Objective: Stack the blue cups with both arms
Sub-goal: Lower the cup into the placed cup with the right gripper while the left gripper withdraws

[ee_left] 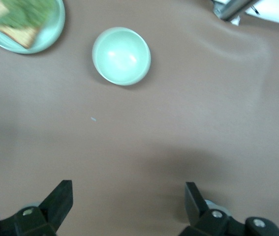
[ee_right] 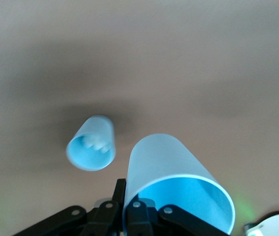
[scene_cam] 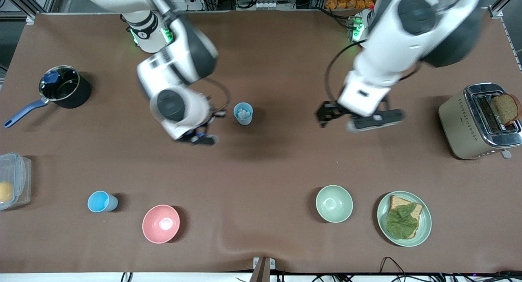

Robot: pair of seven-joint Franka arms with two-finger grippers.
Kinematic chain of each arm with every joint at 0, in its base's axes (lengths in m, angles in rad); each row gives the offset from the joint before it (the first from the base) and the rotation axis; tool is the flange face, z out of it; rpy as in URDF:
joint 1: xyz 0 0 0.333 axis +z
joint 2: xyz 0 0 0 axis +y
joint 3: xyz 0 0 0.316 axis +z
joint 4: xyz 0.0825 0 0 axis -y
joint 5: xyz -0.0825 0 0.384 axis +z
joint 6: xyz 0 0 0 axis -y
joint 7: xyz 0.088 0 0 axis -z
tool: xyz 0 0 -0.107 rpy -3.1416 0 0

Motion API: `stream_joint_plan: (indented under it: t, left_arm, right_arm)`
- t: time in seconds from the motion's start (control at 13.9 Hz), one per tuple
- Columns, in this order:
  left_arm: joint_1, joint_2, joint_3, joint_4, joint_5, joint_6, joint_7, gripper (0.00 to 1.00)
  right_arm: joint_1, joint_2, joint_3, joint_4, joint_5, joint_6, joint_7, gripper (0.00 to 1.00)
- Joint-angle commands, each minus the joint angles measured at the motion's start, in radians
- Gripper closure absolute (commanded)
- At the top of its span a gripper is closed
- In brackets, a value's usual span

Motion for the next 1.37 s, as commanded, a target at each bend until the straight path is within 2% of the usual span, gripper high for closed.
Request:
stream_joint_plan:
  t: [0.0, 0.14, 0.29, 0.5, 0.58, 0.86, 1.01, 1.29]
  left_arm:
    - [0.068, -0.065, -0.009, -0.047, 0.018, -0.041, 0.057, 0.0]
    - [0.154, -0.096, -0.018, -0.052, 0.04, -0.082, 0.071, 0.0]
    - [0.182, -0.107, -0.011, -0.053, 0.04, -0.102, 0.083, 0.0]
    - [0.238, -0.122, -0.006, -0.05, 0.042, -0.112, 0.146, 0.0]
    - [0.243, -0.127, -0.001, -0.044, 0.04, -0.115, 0.158, 0.0]
    - [0.214, -0.147, 0.113, -0.007, 0.04, -0.155, 0.271, 0.0]
    - [0.184, -0.142, 0.133, -0.007, 0.04, -0.165, 0.258, 0.0]
    - [0.191, -0.139, 0.13, -0.001, 0.04, -0.165, 0.262, 0.0]
  right_arm:
    - [0.119, 0.016, -0.015, 0.0, 0.002, 0.066, 0.191, 1.0]
    - [0.161, 0.041, -0.015, -0.005, 0.002, 0.115, 0.262, 1.0]
    - [0.173, 0.076, -0.015, -0.005, 0.002, 0.174, 0.313, 1.0]
    - [0.205, 0.118, -0.018, -0.014, -0.012, 0.188, 0.333, 1.0]
    - [0.205, 0.124, -0.018, -0.018, -0.035, 0.191, 0.335, 1.0]
    - [0.205, 0.138, -0.018, -0.02, -0.044, 0.195, 0.335, 1.0]
    - [0.21, 0.145, -0.018, -0.02, -0.044, 0.212, 0.335, 1.0]
    - [0.21, 0.159, -0.018, -0.019, -0.072, 0.223, 0.333, 1.0]
